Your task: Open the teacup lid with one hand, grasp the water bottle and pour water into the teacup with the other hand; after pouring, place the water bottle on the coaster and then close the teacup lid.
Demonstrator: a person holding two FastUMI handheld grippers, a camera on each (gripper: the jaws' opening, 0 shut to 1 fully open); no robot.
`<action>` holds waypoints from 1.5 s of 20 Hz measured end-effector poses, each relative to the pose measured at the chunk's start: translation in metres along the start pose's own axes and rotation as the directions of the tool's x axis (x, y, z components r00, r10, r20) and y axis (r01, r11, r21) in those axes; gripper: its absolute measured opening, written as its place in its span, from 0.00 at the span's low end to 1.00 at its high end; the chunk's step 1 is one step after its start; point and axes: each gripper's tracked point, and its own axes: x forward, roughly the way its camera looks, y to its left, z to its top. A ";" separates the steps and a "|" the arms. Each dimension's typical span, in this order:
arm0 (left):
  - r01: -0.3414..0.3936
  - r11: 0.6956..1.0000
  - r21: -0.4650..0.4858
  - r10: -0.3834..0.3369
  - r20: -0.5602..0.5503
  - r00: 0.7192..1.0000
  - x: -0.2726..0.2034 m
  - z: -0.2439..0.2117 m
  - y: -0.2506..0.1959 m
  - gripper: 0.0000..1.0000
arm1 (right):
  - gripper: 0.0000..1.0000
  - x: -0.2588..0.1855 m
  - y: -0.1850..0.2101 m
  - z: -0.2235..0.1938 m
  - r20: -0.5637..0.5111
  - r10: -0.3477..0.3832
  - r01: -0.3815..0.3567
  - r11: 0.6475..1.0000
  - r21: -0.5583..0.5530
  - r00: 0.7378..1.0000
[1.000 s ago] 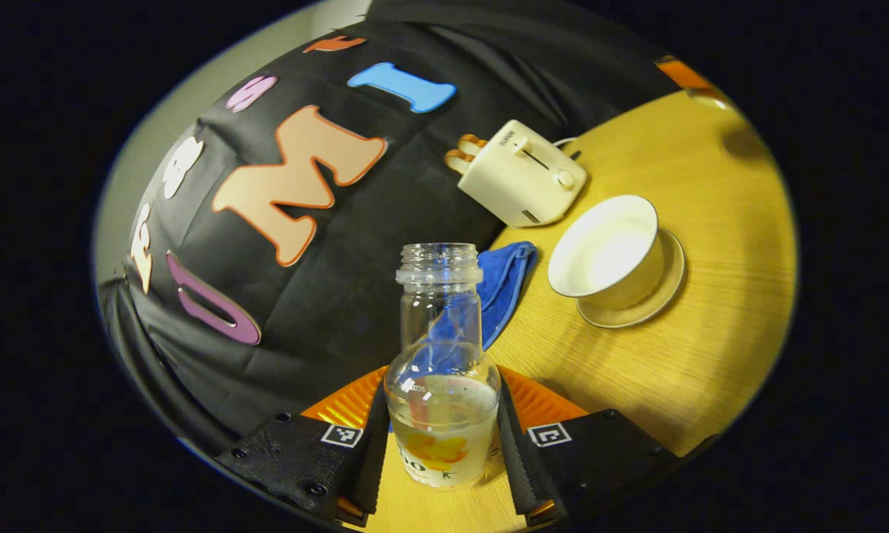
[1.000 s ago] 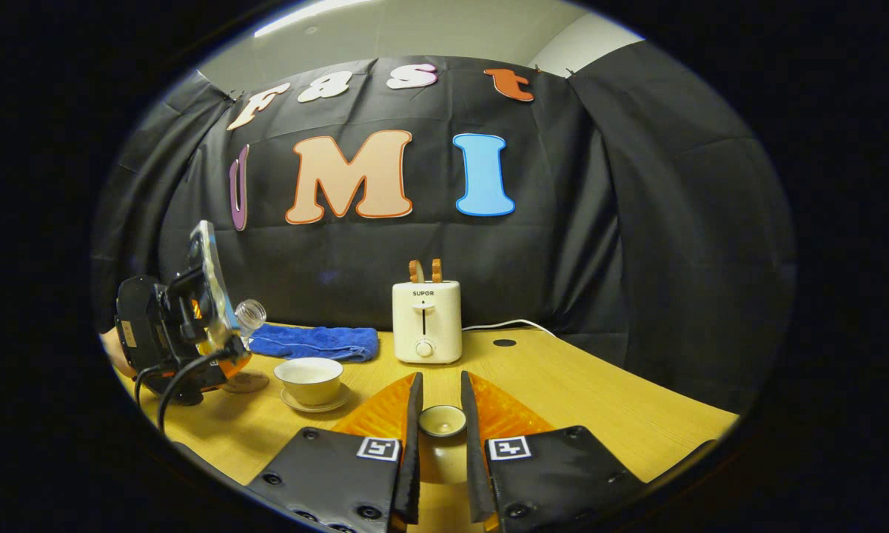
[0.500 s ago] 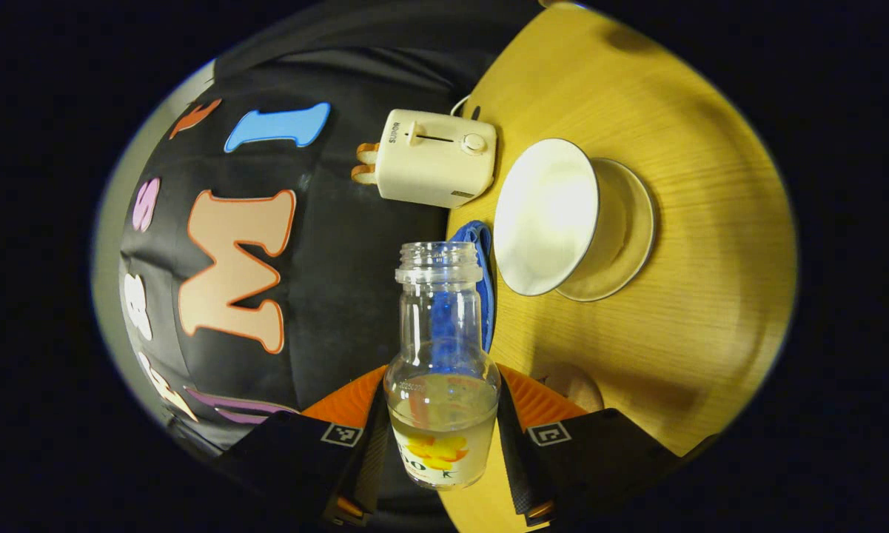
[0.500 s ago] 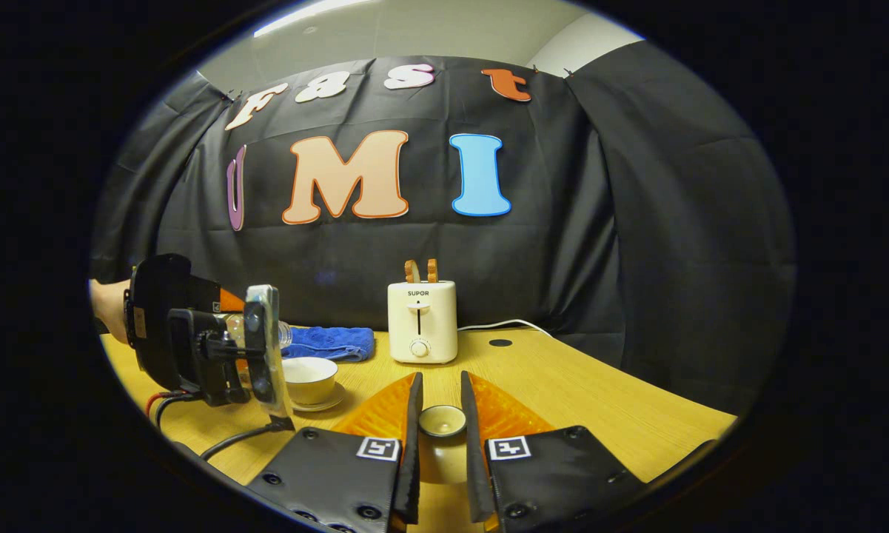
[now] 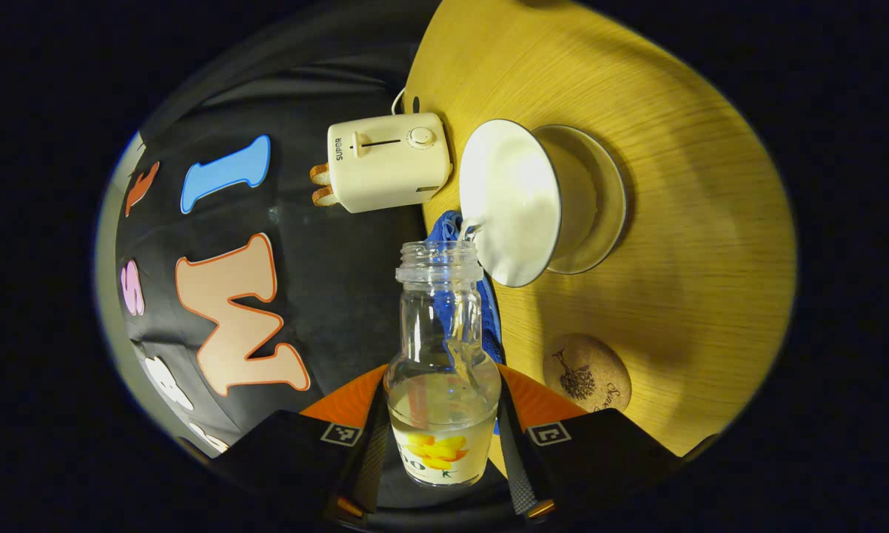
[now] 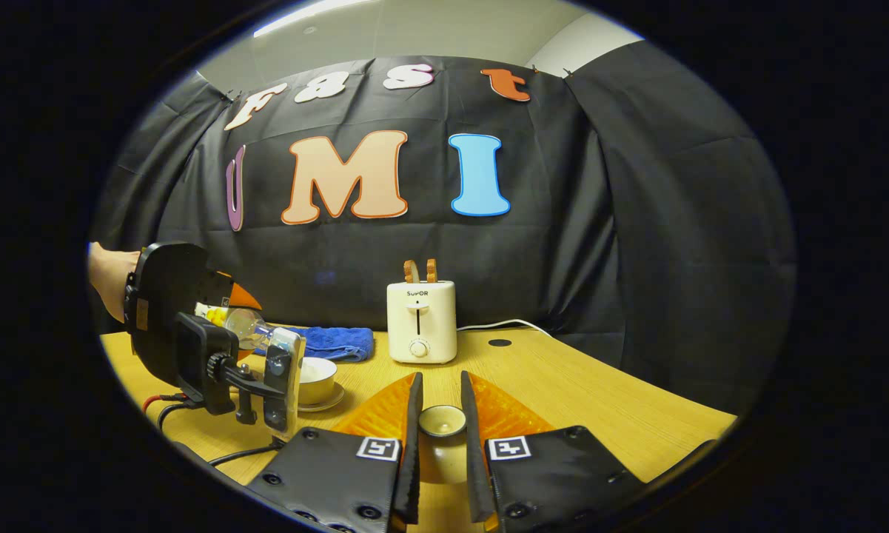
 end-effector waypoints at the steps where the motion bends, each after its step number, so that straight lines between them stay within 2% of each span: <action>1: 0.001 1.000 0.012 -0.001 -0.007 1.000 0.000 0.000 -0.001 0.65 | 0.29 0.000 0.000 0.000 0.000 0.000 0.000 1.000 0.000 1.000; 11: 0.000 0.992 0.124 0.003 -0.030 1.000 -0.003 -0.001 0.008 0.66 | 0.29 0.000 -0.003 0.000 -0.001 0.000 0.000 1.000 0.016 1.000; 18: -0.011 0.973 0.229 0.021 -0.043 0.999 -0.005 0.003 0.024 0.65 | 0.29 0.000 -0.004 0.000 -0.001 0.000 0.000 1.000 0.022 1.000; 30: -0.004 0.946 0.323 0.026 -0.063 0.998 -0.008 0.007 0.043 0.66 | 0.29 0.000 -0.005 0.000 -0.003 0.003 -0.002 0.999 0.037 1.000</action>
